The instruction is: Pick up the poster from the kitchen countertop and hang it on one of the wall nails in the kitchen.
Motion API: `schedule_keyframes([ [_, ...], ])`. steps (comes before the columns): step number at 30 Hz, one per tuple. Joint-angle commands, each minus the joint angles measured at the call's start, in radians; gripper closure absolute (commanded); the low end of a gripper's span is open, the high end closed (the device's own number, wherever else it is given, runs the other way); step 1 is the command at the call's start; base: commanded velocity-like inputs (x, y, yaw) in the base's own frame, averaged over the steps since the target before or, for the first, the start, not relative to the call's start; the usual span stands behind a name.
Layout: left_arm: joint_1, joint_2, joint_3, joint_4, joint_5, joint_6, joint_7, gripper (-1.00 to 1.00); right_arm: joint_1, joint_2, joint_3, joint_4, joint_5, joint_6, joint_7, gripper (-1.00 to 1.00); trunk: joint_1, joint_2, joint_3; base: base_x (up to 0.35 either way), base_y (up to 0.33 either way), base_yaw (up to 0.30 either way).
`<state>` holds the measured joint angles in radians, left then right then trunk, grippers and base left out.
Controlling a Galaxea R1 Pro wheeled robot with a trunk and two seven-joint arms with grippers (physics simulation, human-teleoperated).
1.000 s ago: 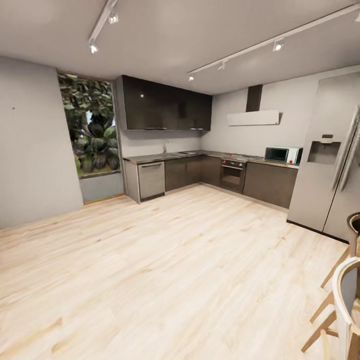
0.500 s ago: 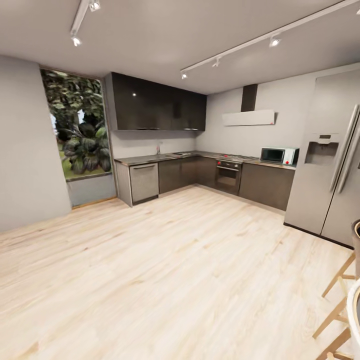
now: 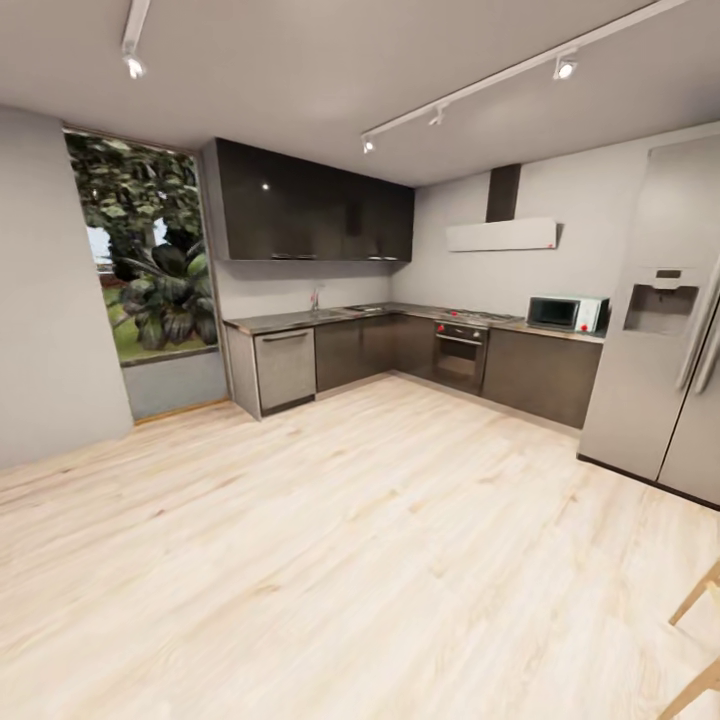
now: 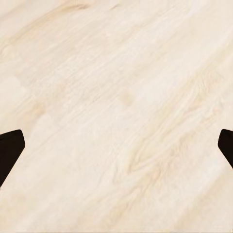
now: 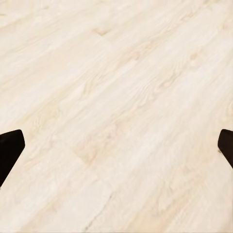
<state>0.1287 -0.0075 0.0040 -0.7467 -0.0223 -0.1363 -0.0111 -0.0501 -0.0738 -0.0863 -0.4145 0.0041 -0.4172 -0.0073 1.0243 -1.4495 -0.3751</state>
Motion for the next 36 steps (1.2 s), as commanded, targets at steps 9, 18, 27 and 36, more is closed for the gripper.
schedule_keyframes([
  [9, 0.000, 0.000, 0.000, 0.000, -0.002, -0.002, -0.001, -1.00, -0.001, 0.000, -0.001, 0.000, 0.001, -0.003, -0.001, -1.00, 0.001, 0.000, -0.001, 0.333, 0.000, 0.000],
  [18, 0.000, 0.000, 0.000, 0.000, -0.002, -0.002, -0.001, -1.00, -0.001, 0.000, -0.001, 0.000, 0.001, -0.003, -0.001, -1.00, 0.001, 0.000, -0.001, 0.333, 0.000, 0.000],
  [27, 0.000, 0.000, 0.000, 0.000, -0.002, -0.002, -0.001, -1.00, -0.001, 0.000, -0.001, 0.000, 0.001, -0.003, -0.001, -1.00, 0.001, 0.000, -0.001, 0.333, 0.000, 0.000],
  [36, 0.000, 0.000, -0.001, 0.000, -0.002, -0.002, -0.001, -1.00, -0.001, -0.001, -0.001, 0.000, 0.001, -0.003, -0.001, -1.00, 0.001, 0.000, -0.001, 0.333, 0.000, 0.000],
])
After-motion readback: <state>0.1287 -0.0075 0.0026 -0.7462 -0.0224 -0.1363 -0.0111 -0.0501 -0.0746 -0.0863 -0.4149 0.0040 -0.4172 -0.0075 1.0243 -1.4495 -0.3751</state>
